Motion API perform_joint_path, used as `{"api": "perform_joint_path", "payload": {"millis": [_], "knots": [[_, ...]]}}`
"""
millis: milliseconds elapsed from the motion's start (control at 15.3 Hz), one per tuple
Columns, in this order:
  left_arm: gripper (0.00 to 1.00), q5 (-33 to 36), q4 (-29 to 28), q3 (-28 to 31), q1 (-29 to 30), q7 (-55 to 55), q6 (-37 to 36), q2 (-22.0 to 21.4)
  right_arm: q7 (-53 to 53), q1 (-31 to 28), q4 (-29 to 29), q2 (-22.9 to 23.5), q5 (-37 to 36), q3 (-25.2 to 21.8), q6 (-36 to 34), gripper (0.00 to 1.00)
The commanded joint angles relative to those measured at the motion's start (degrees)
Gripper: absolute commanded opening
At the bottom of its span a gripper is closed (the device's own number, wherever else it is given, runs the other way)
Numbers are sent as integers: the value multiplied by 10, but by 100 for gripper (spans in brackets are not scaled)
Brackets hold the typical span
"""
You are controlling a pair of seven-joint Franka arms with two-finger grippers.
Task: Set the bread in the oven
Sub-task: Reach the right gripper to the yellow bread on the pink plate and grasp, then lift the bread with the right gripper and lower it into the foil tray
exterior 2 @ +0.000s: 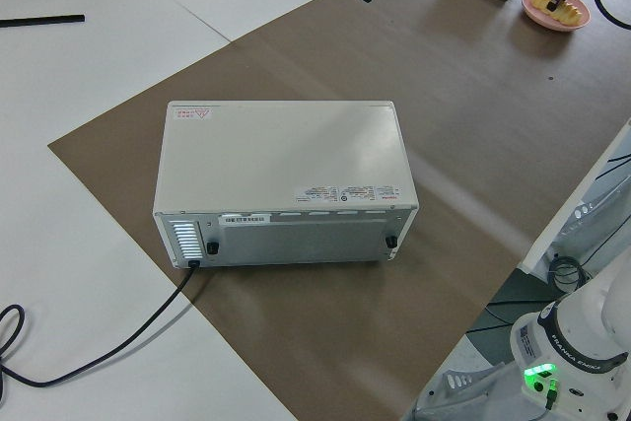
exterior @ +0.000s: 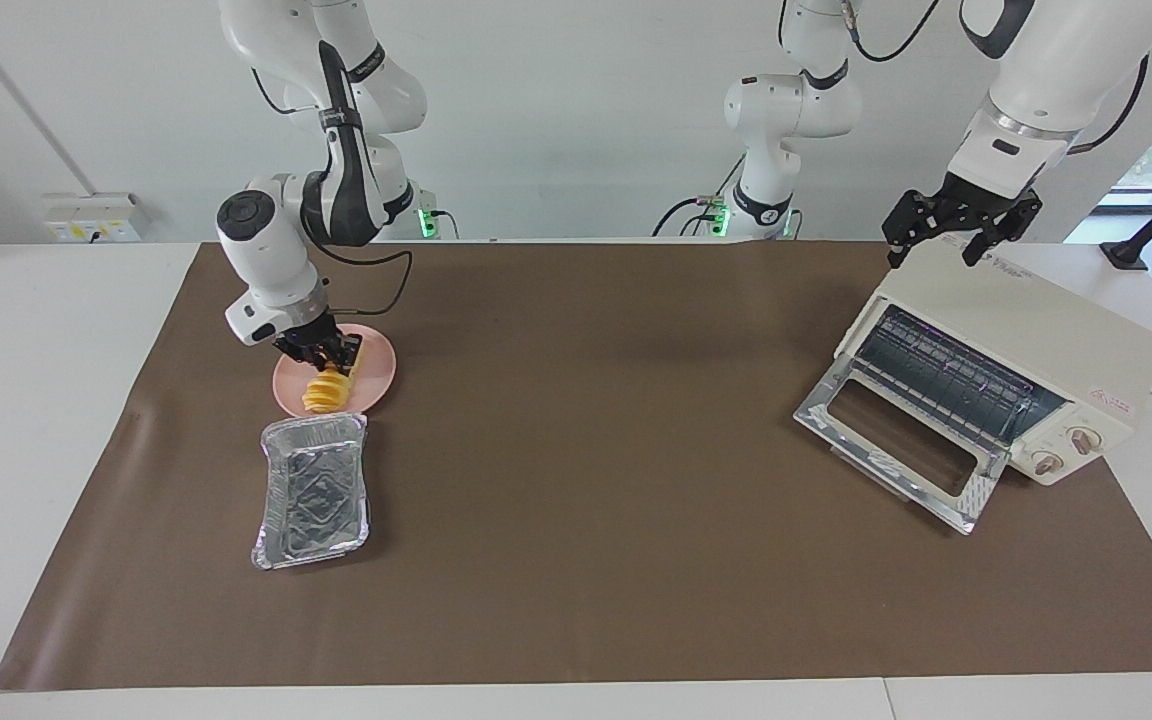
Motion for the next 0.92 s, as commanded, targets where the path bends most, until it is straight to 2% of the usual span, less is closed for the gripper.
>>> {"api": "perform_joint_path", "payload": {"millis": [0, 196, 393, 654, 850], "knots": [[100, -6, -21, 0, 0, -5, -1, -20, 16, 11, 39, -11, 19, 3, -79, 0], [100, -6, -21, 0, 0, -5, -1, -20, 58, 13, 92, -25, 20, 4, -171, 1], [100, -6, -22, 0, 0, -5, -1, -20, 58, 11, 194, -11, 19, 12, -264, 1], [100, -6, -21, 0, 0, -5, -1, -20, 14, -13, 320, 73, 11, 10, -269, 1], [100, -6, -22, 0, 0, -5, -1, -20, -6, -23, 432, 160, 8, 10, -269, 1]]}}
